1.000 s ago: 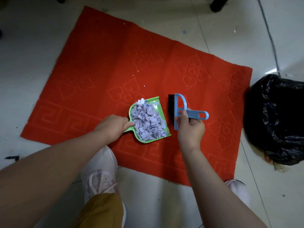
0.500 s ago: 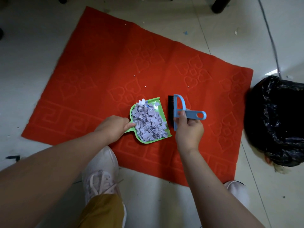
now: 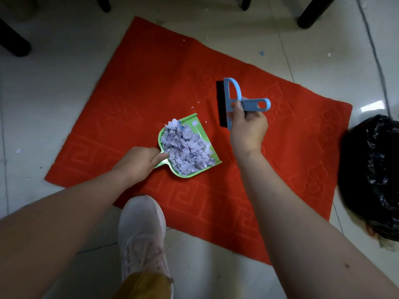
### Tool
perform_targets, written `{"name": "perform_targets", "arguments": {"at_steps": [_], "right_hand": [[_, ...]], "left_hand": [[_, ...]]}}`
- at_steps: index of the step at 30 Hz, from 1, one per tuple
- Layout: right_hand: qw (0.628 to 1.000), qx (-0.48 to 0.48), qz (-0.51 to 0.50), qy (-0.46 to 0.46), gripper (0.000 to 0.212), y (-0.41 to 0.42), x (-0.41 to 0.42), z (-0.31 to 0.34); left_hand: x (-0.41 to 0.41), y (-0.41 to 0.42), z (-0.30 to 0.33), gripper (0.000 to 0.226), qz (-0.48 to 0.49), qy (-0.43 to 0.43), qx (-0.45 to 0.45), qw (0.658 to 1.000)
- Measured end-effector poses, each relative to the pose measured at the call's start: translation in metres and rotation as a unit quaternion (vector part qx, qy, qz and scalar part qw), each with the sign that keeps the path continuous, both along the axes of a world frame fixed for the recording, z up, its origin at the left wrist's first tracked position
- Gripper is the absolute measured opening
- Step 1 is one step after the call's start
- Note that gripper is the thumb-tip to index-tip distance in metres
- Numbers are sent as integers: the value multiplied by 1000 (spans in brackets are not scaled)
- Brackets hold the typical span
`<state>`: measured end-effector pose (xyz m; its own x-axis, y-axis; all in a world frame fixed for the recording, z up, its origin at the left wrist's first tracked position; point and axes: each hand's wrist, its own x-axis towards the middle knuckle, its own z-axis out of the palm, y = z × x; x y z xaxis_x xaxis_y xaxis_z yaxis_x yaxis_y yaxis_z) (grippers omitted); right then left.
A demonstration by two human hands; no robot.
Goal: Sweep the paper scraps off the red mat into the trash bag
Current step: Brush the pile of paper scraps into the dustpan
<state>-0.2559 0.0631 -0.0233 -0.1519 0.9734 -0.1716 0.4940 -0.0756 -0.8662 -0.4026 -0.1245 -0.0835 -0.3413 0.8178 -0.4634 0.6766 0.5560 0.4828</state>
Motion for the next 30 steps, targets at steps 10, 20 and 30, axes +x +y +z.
{"name": "perform_targets", "arguments": {"at_steps": [10,20,30], "right_hand": [[997,-54,52,0,17,-12,-25,-23],[996,-50,-24,76,22,9,-28,-14],[988,-98,-9,117,19,-9,-38,-11]], "left_hand": [[-24,-6,-9,50,24,34,-28,999],[-28,-2,-9,49,22,34,-32,999],[-30,2,-9,48,20,34,-27,999]]}}
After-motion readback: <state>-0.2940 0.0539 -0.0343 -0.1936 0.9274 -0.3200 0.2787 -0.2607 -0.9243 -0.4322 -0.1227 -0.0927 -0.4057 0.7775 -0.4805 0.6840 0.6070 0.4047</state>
